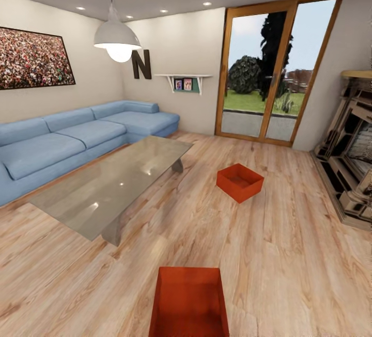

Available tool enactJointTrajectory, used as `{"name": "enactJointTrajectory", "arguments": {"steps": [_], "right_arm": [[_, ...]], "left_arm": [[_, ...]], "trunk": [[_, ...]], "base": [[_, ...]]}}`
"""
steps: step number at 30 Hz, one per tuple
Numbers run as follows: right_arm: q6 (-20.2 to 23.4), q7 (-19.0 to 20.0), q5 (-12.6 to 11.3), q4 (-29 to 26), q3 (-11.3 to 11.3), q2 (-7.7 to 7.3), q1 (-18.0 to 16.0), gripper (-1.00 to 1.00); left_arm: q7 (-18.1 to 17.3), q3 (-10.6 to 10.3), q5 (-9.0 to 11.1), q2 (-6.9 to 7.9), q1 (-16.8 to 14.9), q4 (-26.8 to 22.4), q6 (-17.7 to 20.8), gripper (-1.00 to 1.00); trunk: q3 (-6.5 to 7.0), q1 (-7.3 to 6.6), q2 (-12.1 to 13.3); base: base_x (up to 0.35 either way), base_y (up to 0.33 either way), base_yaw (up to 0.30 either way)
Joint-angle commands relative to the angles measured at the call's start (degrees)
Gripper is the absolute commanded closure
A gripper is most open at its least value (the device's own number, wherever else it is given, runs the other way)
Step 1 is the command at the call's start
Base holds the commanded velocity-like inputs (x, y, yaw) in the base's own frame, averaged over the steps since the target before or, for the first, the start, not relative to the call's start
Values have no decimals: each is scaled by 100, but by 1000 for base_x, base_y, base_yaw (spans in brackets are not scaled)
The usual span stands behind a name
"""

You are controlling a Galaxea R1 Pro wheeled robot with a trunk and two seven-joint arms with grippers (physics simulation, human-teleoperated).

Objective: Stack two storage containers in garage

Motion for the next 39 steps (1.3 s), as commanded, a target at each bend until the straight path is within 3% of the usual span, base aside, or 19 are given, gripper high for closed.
{"name": "enactJointTrajectory", "arguments": {"steps": [1,19,39], "right_arm": [[-30,-4,-51,15,50,2,-6,-100],[-30,-4,-46,15,48,2,-6,-100],[-30,-2,-43,15,51,1,-6,-100]], "left_arm": [[-1,38,1,-2,-2,0,-12,-100],[-1,38,1,-2,-2,0,-13,-100],[-1,39,1,-2,-2,0,-11,-100]], "trunk": [[-14,0,-3],[-175,0,-3],[-353,0,-3]], "base": [[0,0,-98],[0,0,-117],[0,0,-6]]}}
